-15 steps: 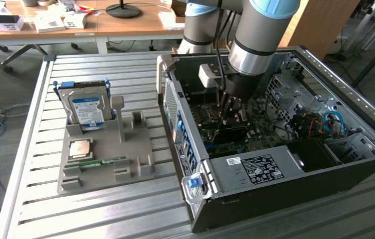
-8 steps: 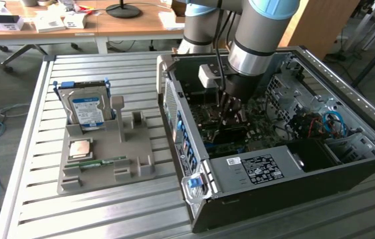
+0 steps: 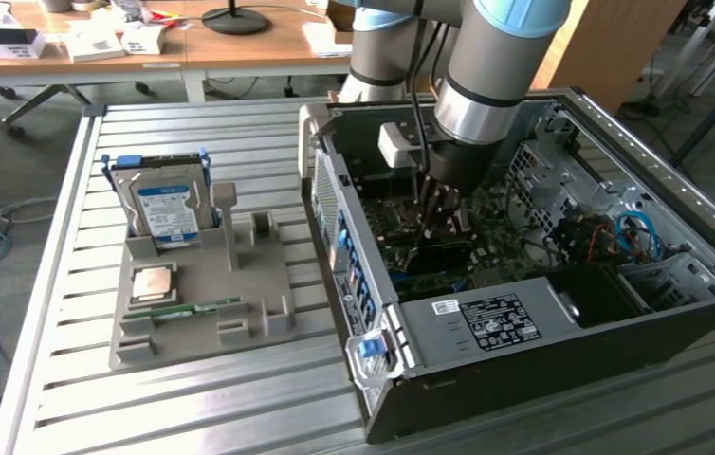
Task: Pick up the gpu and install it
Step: 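Press down on the gpu until it lock into place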
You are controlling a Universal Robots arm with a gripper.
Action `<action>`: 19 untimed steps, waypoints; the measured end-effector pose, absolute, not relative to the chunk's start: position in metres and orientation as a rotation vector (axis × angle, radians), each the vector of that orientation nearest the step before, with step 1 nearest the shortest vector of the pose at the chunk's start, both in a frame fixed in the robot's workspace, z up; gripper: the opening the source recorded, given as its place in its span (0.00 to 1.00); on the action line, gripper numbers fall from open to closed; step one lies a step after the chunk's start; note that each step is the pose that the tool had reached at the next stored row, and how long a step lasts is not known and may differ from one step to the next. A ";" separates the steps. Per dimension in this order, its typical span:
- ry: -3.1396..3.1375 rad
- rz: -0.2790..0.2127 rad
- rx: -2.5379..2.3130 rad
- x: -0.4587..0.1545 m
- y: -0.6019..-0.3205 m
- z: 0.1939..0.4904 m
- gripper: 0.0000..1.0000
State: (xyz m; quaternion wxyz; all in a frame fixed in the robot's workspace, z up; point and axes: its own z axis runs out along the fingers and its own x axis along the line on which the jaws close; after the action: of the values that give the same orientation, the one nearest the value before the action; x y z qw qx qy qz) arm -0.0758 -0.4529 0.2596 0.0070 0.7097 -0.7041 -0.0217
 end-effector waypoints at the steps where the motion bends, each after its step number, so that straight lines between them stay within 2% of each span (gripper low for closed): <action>1: -2.202 -0.068 2.220 -0.076 -0.453 0.260 0.11; 19: -2.202 -0.068 2.219 -0.078 -0.453 0.258 0.11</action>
State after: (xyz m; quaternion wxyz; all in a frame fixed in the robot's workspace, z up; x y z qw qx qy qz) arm -0.0776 -0.4527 0.2583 0.0072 0.7097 -0.7041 -0.0216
